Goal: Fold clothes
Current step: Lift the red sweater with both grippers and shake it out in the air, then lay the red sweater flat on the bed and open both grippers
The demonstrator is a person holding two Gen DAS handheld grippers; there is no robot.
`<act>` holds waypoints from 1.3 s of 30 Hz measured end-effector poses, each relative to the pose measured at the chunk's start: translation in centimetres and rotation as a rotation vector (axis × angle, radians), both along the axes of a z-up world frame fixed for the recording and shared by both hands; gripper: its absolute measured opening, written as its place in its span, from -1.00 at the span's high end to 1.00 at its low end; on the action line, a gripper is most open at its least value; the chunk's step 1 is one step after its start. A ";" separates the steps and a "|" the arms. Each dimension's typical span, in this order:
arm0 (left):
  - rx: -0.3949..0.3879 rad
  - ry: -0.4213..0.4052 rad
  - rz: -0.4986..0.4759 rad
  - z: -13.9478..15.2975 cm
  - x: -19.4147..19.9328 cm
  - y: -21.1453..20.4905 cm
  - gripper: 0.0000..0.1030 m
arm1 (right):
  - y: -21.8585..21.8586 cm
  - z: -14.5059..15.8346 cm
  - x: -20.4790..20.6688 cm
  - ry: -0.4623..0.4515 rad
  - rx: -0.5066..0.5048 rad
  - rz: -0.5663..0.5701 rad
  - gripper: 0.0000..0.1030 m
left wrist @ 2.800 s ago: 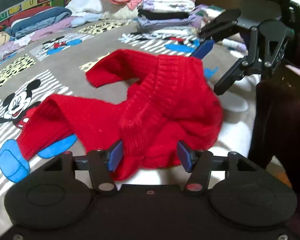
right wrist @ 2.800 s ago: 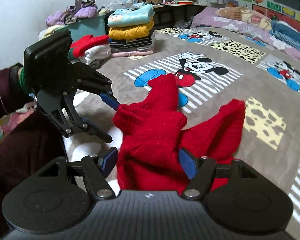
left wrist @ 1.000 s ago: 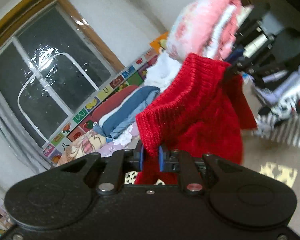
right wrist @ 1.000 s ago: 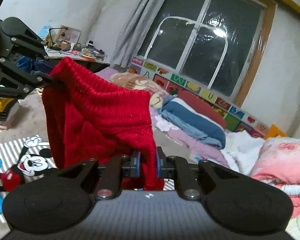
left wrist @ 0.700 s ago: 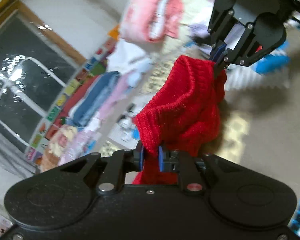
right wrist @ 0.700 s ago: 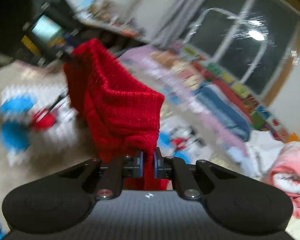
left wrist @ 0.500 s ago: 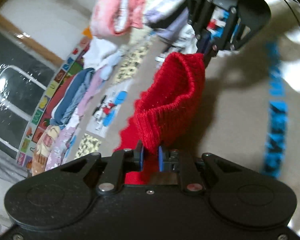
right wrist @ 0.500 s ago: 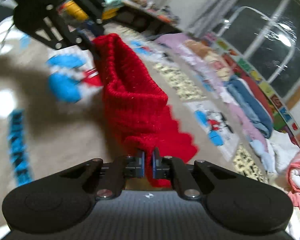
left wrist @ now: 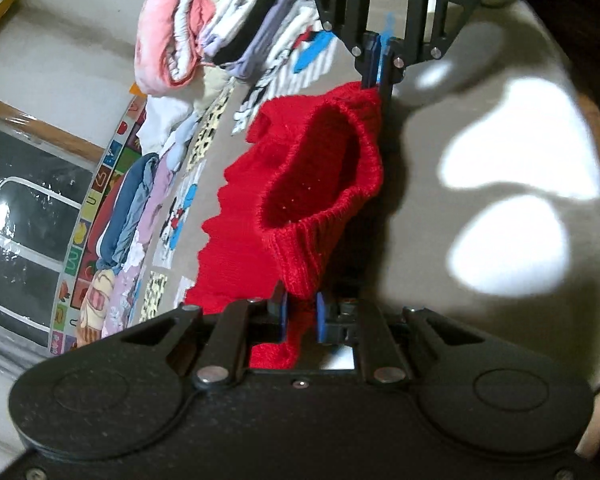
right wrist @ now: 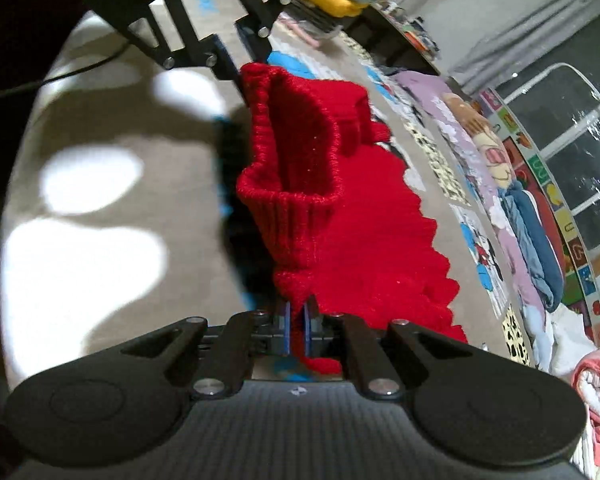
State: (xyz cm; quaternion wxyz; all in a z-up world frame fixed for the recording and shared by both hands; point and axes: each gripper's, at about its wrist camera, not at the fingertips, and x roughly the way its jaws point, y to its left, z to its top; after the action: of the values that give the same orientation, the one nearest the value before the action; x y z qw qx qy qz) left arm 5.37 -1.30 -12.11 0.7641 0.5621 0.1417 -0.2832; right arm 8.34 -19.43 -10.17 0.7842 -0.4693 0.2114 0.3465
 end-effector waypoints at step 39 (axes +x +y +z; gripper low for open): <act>-0.571 0.072 0.474 -4.1 -3.9 -5.5 0.07 | 1.6 -3.6 -7.1 0.104 0.669 -0.539 0.51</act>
State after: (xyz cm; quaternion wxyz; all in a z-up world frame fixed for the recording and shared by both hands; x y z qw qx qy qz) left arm 1.50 -6.84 -16.20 0.9290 0.2673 0.2102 -0.1461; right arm 1.19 -17.80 -13.73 0.9440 -0.0994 0.2416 0.2018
